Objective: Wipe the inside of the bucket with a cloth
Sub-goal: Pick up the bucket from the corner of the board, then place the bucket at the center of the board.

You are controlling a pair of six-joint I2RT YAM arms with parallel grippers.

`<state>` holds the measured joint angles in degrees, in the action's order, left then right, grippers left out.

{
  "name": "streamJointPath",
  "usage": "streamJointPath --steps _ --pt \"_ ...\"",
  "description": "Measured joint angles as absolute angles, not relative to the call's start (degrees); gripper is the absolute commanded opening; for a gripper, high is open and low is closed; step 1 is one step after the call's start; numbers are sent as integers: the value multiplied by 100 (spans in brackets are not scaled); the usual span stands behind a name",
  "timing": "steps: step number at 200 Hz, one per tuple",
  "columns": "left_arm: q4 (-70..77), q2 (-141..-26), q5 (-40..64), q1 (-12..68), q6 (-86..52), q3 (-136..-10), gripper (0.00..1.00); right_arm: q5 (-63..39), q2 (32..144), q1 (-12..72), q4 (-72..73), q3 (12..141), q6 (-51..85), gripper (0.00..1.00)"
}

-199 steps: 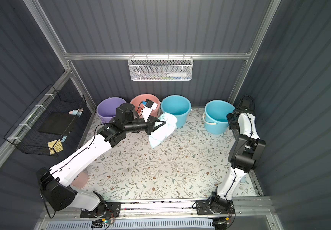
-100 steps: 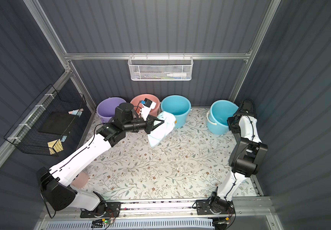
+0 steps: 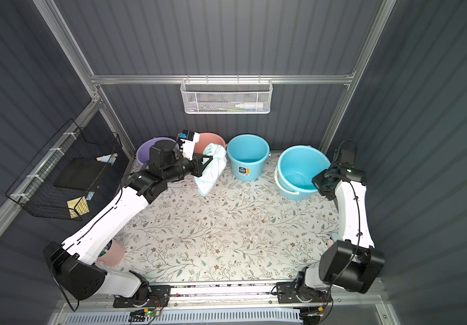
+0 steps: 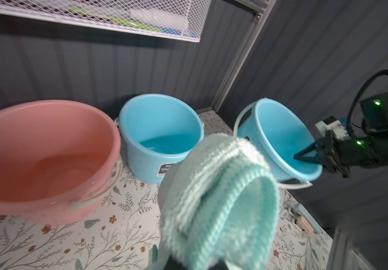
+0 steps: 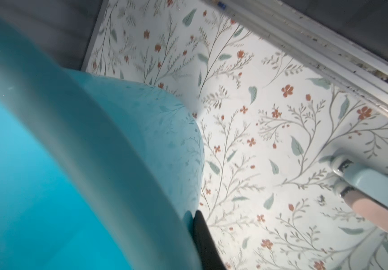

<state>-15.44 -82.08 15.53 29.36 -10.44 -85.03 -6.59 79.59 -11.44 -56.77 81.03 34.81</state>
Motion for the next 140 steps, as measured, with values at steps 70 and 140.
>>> streamJointPath --steps 70,140 --pt "-1721 -8079 869 2805 -1210 -9126 0 -309 7985 2283 -6193 8114 3599 2" --pt "-1800 -7940 790 2805 -1441 -9282 1 -191 9662 4425 -5859 8960 4316 9"
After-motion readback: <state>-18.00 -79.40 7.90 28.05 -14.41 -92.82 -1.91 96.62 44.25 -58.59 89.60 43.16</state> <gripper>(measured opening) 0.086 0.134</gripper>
